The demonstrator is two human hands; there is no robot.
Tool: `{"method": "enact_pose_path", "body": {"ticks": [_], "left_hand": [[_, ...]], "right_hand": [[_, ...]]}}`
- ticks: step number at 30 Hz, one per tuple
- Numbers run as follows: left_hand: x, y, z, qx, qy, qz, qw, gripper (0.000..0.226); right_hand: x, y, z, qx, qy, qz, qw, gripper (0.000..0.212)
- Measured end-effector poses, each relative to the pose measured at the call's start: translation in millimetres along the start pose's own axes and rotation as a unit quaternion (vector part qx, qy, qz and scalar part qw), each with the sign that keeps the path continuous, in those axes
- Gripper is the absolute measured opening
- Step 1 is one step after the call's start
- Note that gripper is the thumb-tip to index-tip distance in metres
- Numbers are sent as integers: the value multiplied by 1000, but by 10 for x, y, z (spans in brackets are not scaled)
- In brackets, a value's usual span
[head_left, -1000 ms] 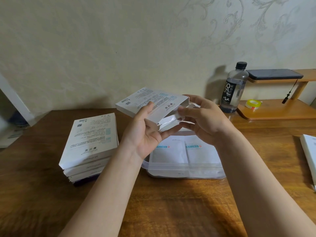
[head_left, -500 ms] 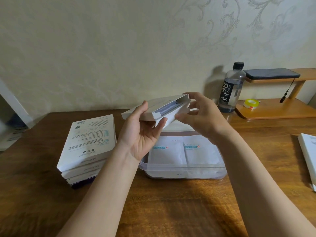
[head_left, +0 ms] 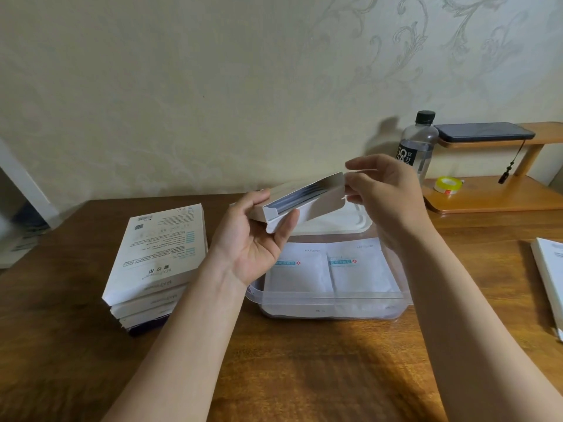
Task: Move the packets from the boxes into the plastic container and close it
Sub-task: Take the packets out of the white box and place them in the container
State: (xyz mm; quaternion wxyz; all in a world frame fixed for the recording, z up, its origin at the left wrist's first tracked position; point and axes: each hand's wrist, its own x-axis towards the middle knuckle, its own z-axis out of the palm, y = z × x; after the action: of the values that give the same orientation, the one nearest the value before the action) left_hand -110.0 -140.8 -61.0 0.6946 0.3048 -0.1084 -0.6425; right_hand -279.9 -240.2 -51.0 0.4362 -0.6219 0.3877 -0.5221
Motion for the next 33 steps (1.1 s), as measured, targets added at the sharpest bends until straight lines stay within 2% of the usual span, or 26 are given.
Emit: {"method": "enact_pose_path", "body": {"ticks": [3,11,17,20,22,24,25,27,30,33], "left_hand": [[-2,22,-1,2,-11,6,1000,36],[28,2,-11,8,-24,24,999,62],[50,22,-48,35,2,17,999,53],[61,24,-55,34,24,8,999,31],[66,18,-57,32,31,11,999,18],[68,1,-56,21,30,27,999,23],[76,-5,-59,15,27,41,999,30],[90,-6,-69,11,14,79,997,39],[91,-4,-74,22,2,118,993,43],[88,-13,-75,17,-10,135,991,41]], "right_hand": [[3,8,4,53,16,17,998,13],[-23,-25,69,-2,-10,1,1000,9],[7,34,72,-39,22,-12,999,17],[5,40,73,-68,25,-21,997,14],[-18,26,91,-141,44,-51,988,5],[-71,-30,120,-217,67,-92,970,11],[-101,-74,141,-226,56,-114,966,12],[-158,-150,192,-208,-34,-141,967,8],[-250,-225,243,-121,-202,-95,967,4],[-289,-216,275,-50,-271,-57,960,8]]}}
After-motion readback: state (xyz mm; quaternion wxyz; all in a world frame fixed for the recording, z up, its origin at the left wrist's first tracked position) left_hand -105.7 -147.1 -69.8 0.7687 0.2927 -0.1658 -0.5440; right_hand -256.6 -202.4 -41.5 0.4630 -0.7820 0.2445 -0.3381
